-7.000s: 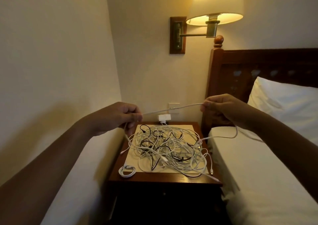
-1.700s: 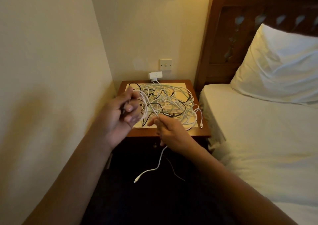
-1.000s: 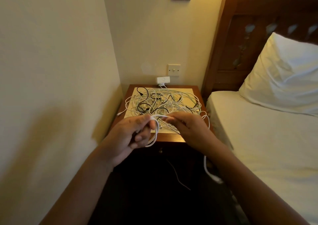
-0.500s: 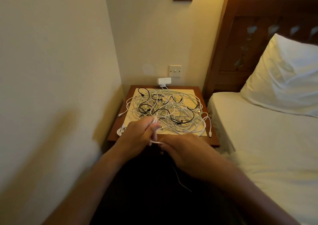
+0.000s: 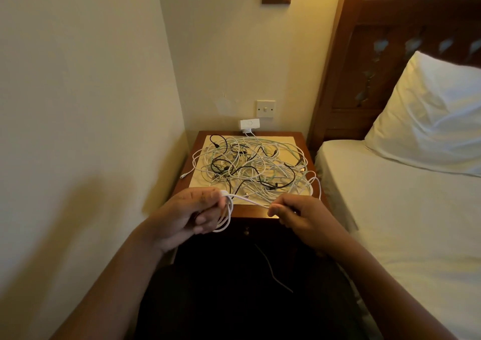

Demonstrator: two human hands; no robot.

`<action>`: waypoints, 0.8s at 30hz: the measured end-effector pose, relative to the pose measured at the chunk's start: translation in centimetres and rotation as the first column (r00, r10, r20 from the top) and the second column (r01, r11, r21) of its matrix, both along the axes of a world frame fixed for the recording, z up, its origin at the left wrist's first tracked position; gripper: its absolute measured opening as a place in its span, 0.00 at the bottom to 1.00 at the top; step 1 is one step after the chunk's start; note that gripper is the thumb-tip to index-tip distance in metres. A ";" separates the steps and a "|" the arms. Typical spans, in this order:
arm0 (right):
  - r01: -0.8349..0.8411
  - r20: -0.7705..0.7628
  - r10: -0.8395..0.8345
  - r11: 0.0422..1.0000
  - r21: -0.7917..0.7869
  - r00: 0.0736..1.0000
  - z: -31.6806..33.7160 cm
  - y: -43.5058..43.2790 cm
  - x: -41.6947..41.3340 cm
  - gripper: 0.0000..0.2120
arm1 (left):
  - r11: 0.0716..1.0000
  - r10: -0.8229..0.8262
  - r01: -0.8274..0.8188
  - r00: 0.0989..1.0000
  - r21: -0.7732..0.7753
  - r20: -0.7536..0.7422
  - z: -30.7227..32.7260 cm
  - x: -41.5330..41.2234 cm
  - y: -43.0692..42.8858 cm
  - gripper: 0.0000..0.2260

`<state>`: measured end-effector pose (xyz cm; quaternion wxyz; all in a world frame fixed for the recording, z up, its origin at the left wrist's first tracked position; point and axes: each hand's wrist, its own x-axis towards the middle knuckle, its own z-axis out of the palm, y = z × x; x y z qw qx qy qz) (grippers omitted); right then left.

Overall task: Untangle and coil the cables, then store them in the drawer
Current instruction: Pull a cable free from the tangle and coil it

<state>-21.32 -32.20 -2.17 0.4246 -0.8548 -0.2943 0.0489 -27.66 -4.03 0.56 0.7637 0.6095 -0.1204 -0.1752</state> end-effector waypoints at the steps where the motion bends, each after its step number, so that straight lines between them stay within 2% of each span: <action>1: 0.014 -0.008 -0.013 0.999 0.039 1.000 -0.1 0.2 -0.2 0.07 | 0.997 0.038 -0.040 0.999 -0.069 -0.032 -0.2 0.1 -0.3 0.12; 4: 0.083 -0.029 -0.080 0.988 0.130 0.996 0.0 0.4 0.0 0.06 | 0.980 0.065 -0.082 0.993 -0.184 -0.098 -0.6 0.3 -1.1 0.11; 7: 0.075 -0.121 -0.041 0.956 0.283 0.992 0.8 -0.2 -0.1 0.09 | 0.977 0.160 -0.180 0.973 -0.115 -0.166 -1.1 0.3 -1.3 0.12; 9: 0.045 -0.089 -0.019 0.954 0.296 0.996 1.3 -0.5 -0.3 0.10 | 0.977 0.185 -0.204 0.957 -0.065 -0.223 -1.7 0.2 -1.0 0.12; 11: 0.071 -0.049 -0.061 0.964 0.256 0.997 1.3 -0.7 0.1 0.06 | 0.986 0.080 -0.115 0.960 -0.117 -0.268 -2.1 -0.2 -0.7 0.11; 14: 0.112 -0.025 -0.110 0.972 0.205 0.994 0.6 -0.9 0.8 0.07 | 0.973 -0.120 0.061 0.957 -0.221 -0.264 -1.9 -0.8 -1.2 0.11; 16: 0.115 -0.040 -0.109 0.973 0.198 0.993 -0.3 -0.6 0.7 0.07 | 0.964 -0.151 0.090 0.959 -0.248 -0.241 -1.3 -0.9 -1.8 0.10; 18: 0.130 -0.055 -0.123 0.980 0.149 0.991 -0.9 -0.2 0.4 0.06 | 0.970 -0.069 0.006 0.966 -0.244 -0.251 -0.8 -0.8 -2.1 0.12; 20: 0.132 -0.044 -0.130 0.990 0.045 0.991 -0.8 0.0 0.2 0.05 | 0.978 0.082 -0.127 0.963 -0.165 -0.256 -0.5 -0.6 -2.4 0.12; 22: 0.094 0.031 -0.092 0.993 -0.068 0.995 -0.4 0.3 0.0 0.08 | 0.981 0.163 -0.182 0.963 -0.071 -0.215 -0.3 -0.7 -2.9 0.12; 24: 0.076 0.176 -0.048 0.984 -0.160 0.983 -0.2 1.0 -0.3 0.10 | 0.980 0.185 -0.196 0.961 -0.033 -0.206 -0.3 -0.9 -3.5 0.12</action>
